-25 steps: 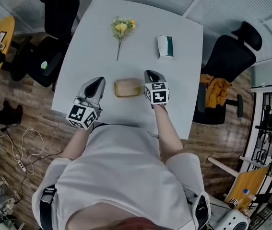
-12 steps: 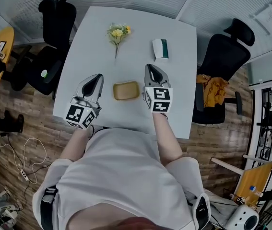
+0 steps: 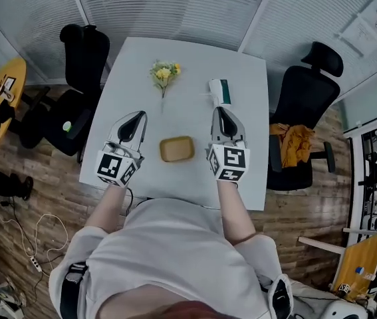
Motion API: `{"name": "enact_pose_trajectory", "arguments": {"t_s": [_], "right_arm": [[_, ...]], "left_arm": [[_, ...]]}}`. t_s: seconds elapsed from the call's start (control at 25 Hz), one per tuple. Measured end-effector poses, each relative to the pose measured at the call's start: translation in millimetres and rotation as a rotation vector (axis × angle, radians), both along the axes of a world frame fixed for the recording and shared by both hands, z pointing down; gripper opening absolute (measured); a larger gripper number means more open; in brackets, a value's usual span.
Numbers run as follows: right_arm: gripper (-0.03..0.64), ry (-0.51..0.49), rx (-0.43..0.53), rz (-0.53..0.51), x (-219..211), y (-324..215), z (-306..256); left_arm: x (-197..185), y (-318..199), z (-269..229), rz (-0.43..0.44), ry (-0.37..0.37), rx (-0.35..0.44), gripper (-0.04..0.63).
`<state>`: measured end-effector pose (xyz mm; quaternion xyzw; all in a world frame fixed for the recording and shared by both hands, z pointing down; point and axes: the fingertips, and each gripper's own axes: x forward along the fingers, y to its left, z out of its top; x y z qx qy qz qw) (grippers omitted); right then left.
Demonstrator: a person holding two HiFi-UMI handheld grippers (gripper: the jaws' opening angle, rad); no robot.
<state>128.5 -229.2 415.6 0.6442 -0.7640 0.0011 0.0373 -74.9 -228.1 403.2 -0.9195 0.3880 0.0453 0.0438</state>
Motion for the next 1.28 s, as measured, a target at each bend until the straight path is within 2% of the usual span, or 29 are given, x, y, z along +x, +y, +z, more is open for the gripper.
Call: {"name": "enact_pose_trajectory", "arguments": {"t_s": [0.16,0.48,1.28], "right_arm": [[0.023,-0.014,0.035,0.042,13.8,5.0,-9.7],[0.023,-0.034,0.092,0.09,25.0,15.8,-33.2],[0.021,-0.039,0.092,0.083,20.7,17.5,-33.7]], "left_arm": [[5.7,-7.1,-15.3,0.002,-0.01,0.046,0.009],[6.8,-12.0,-27.3,-0.007,-0.007,0.061,0.009],[7.4,-13.3,-25.9,0.001,-0.007,0.062,0.009]]}}
